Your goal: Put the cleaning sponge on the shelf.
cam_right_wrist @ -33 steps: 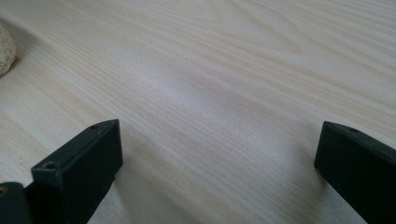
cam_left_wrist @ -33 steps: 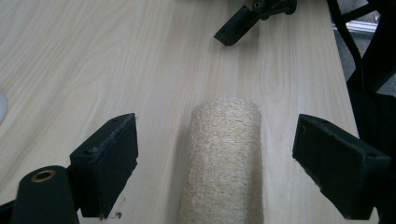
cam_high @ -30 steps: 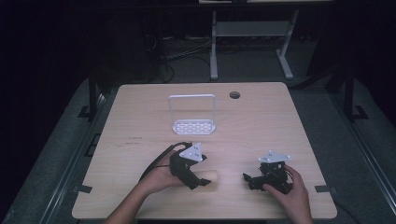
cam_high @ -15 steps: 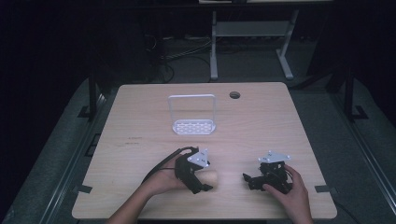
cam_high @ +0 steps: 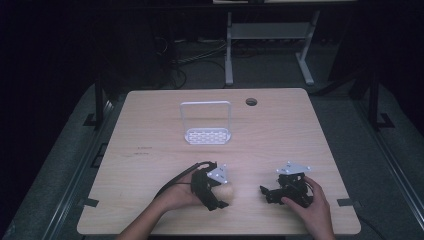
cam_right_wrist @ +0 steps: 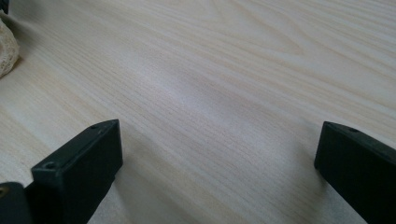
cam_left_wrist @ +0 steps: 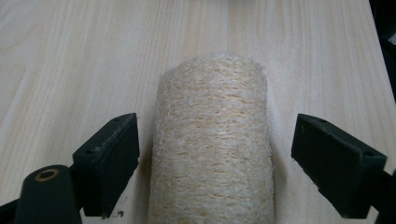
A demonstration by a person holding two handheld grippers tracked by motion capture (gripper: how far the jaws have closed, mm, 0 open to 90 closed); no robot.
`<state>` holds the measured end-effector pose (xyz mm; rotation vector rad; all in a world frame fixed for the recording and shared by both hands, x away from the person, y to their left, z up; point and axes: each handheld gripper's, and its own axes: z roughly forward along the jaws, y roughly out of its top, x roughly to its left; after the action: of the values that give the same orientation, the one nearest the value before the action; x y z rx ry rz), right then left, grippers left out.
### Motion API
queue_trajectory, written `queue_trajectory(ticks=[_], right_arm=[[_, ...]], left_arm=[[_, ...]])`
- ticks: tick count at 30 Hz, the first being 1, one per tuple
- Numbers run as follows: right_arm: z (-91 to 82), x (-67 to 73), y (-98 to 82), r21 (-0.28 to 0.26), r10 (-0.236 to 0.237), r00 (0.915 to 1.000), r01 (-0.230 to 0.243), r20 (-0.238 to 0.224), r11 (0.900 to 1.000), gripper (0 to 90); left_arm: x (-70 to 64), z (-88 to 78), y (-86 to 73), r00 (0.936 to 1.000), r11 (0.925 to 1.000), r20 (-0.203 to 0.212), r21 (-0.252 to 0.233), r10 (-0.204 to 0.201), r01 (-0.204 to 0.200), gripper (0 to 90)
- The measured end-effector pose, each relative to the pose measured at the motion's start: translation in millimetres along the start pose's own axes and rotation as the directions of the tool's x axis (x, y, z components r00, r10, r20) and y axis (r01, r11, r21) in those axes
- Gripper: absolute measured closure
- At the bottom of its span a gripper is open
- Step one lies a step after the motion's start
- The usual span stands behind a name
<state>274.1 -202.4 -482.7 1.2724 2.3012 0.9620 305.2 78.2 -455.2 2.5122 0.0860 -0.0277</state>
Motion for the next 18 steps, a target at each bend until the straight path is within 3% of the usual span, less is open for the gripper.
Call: queue_trajectory(ticks=[10,18], right_arm=[[0.1,0.1,0.1,0.0,0.002,1.0,-0.002,0.0,1.0,0.6],[0.1,0.2,0.1,0.0,0.002,1.0,-0.002,0.0,1.0,0.5]], left_arm=[[2.8,-0.6,-2.8,0.9999,0.9999,-0.005,0.001,-0.012,0.012,26.6],[3.8,-2.1,-3.5,0.9998,0.9999,0.014,0.004,-0.014,0.014,39.3]])
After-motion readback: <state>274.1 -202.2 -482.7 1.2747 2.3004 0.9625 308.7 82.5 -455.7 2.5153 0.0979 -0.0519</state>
